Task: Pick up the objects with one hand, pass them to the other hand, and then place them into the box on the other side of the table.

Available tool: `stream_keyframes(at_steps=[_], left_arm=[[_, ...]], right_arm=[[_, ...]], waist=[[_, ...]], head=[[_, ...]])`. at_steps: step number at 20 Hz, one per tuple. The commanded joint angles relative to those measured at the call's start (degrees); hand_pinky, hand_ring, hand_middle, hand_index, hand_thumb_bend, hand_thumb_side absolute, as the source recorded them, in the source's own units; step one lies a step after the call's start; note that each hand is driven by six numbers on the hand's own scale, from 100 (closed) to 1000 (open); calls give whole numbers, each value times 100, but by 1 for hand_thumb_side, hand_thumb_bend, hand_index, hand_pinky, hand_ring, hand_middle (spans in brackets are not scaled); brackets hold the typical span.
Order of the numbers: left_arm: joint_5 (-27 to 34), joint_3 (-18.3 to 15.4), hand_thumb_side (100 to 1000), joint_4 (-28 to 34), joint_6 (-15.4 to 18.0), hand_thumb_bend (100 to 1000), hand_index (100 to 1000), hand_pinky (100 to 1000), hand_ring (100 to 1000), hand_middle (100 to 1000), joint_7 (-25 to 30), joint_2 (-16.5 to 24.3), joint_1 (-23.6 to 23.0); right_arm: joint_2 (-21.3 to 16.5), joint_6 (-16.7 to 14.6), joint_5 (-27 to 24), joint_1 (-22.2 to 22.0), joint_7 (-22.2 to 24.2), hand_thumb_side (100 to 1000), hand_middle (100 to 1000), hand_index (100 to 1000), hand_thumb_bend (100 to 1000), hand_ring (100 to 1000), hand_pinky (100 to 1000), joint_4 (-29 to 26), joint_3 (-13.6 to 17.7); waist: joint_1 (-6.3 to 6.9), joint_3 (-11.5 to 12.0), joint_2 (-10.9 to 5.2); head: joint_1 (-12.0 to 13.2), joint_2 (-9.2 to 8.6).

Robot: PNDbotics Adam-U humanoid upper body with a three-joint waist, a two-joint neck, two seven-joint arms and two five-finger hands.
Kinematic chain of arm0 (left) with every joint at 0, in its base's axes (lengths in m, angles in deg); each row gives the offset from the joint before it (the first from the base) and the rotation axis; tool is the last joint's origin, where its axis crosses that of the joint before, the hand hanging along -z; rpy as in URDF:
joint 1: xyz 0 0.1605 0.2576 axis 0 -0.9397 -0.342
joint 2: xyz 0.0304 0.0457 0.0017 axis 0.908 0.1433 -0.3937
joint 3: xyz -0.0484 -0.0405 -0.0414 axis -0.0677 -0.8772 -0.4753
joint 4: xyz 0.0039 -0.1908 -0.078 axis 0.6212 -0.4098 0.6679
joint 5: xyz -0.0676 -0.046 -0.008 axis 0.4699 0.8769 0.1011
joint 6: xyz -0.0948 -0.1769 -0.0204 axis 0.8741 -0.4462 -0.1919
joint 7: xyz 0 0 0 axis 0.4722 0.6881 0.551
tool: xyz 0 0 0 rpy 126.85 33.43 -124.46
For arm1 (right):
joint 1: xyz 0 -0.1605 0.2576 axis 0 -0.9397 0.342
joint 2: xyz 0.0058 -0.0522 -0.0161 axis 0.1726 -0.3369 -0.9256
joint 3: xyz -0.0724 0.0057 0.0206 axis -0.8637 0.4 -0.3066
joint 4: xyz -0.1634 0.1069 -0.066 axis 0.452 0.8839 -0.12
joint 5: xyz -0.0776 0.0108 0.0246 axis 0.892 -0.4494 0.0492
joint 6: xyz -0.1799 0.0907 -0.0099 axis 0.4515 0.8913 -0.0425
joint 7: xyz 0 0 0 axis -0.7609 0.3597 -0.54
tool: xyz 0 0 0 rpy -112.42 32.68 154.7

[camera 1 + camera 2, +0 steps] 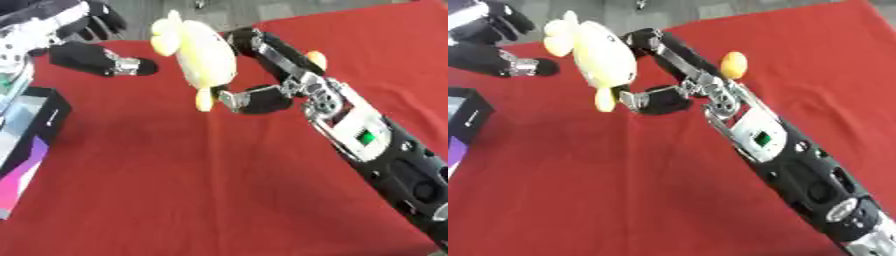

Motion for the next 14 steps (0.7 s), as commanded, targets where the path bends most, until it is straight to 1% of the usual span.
stream_keyframes(at_steps=[1,12,14], left_arm=[[103,-21,609,10,-28,766,791,799,745,714,48,-8,172],[326,-7,623,98,-99,778,785,798,740,705,239,-224,219],[371,-6,632,135,-126,776,782,797,739,703,278,-245,227]], right_arm=[[19,-46,67,135,17,100,576,659,100,650,774,-35,-14],[116,-110,171,227,35,100,576,659,100,649,772,55,-101],[-5,-146,154,155,32,100,576,659,100,649,772,-51,-103]], waist=[[50,7,-197],[36,21,-124],[28,19,-110]], head=[[23,-76],[26,-96],[32,-99]])
